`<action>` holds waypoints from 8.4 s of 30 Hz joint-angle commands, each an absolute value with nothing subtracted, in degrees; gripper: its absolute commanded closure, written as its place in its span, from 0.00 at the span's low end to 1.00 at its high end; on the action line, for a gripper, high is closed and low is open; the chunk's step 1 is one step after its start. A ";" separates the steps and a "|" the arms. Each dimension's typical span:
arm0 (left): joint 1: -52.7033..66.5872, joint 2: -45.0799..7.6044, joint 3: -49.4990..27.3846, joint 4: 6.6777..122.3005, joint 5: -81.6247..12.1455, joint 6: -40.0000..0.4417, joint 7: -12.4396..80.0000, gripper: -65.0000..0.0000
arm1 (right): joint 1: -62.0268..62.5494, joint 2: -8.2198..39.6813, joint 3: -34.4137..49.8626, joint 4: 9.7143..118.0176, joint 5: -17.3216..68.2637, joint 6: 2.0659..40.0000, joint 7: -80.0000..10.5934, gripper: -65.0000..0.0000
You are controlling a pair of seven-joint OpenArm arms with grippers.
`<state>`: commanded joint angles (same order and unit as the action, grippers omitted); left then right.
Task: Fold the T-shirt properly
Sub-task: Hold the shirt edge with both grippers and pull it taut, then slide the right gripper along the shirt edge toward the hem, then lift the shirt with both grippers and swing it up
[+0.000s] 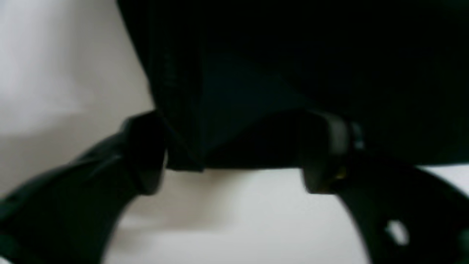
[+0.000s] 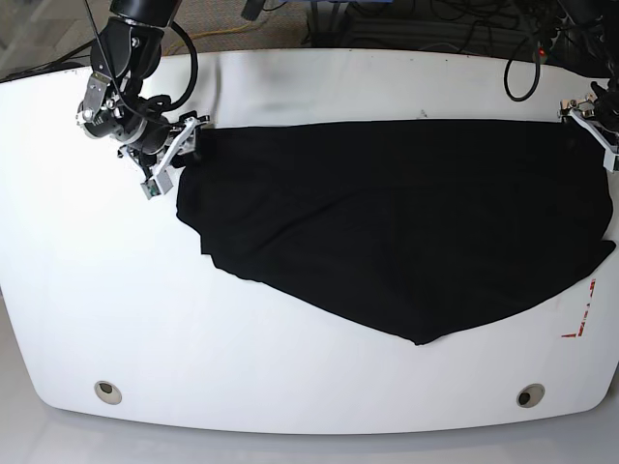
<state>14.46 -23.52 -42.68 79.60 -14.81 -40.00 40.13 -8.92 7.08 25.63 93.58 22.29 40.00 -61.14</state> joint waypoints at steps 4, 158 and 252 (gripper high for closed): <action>14.64 -23.87 -43.03 79.60 -14.81 -40.00 40.22 0.83 | -9.36 7.60 25.63 94.02 22.37 40.00 -61.14 1.00; -6.99 -18.42 -41.71 83.91 -9.45 -22.73 51.74 0.24 | 17.63 10.42 9.45 68.53 14.73 40.00 -53.41 0.65; -50.59 -28.70 -27.21 97.36 -9.89 -24.57 59.74 1.00 | 73.19 14.55 9.71 63.78 14.81 40.00 -73.80 1.00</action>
<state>-50.59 -28.70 -27.21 97.36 -9.89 -24.57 59.74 73.19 14.55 9.71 63.78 14.81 40.00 -73.80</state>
